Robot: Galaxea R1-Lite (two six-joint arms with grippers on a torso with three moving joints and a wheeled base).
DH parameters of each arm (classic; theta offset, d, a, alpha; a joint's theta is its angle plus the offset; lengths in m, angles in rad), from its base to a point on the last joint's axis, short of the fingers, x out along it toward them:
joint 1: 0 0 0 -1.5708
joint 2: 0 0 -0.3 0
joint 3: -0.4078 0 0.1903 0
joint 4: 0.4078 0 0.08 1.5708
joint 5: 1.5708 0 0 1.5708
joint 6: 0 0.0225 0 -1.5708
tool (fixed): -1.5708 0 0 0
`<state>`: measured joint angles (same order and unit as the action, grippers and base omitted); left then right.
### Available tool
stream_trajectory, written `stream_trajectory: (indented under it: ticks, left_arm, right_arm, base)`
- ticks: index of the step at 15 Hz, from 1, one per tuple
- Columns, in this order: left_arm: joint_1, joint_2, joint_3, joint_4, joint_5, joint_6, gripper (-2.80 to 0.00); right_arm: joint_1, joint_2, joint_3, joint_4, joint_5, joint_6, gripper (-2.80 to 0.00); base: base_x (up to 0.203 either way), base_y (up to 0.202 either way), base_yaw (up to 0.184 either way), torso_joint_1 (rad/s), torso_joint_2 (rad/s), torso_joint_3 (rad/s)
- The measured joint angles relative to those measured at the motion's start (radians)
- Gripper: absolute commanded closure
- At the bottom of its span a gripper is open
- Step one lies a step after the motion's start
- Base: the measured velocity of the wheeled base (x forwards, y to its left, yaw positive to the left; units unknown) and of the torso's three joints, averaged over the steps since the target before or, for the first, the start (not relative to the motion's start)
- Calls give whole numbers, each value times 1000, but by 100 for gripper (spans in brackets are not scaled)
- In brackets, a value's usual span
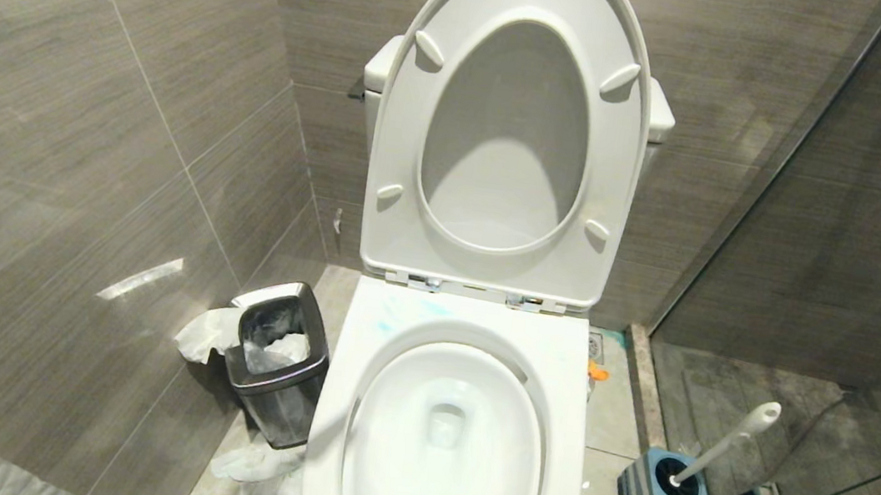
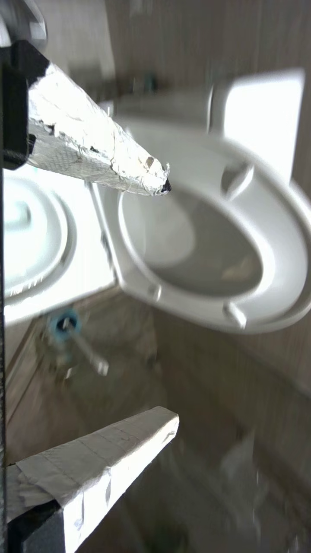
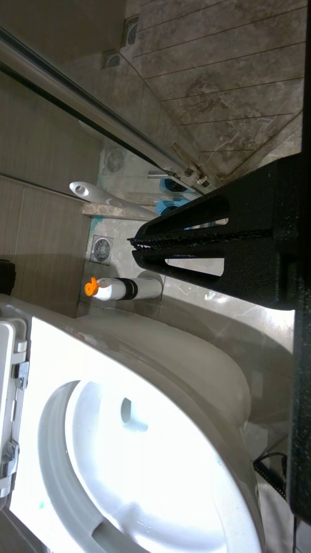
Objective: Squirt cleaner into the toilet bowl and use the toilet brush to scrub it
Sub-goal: Pour in the cleaning agent
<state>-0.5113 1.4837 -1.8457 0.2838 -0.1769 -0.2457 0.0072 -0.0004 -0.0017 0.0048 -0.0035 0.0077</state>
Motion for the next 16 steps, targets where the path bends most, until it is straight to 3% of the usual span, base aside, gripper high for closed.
stream_trajectory:
  ticks: [2,8,13,16]
  left_arm:
    - [1,-25,9,-2,91,66,0]
    - [2,-133,33,0,226,160,0]
    - [16,-257,41,-6,199,231,0]
    - [132,-367,63,3,151,257,0]
  right_arm:
    - [0,0,0,-1,1,0,0]
    - [0,0,0,0,0,0,0]
    - [0,0,0,0,1,0,0]
    - [0,0,0,0,1,0,0]
  base:
    - [0,0,0,0,0,0]
    - [0,0,0,0,0,0]
    - [0,0,0,0,0,0]
    - [0,0,0,0,0,0]
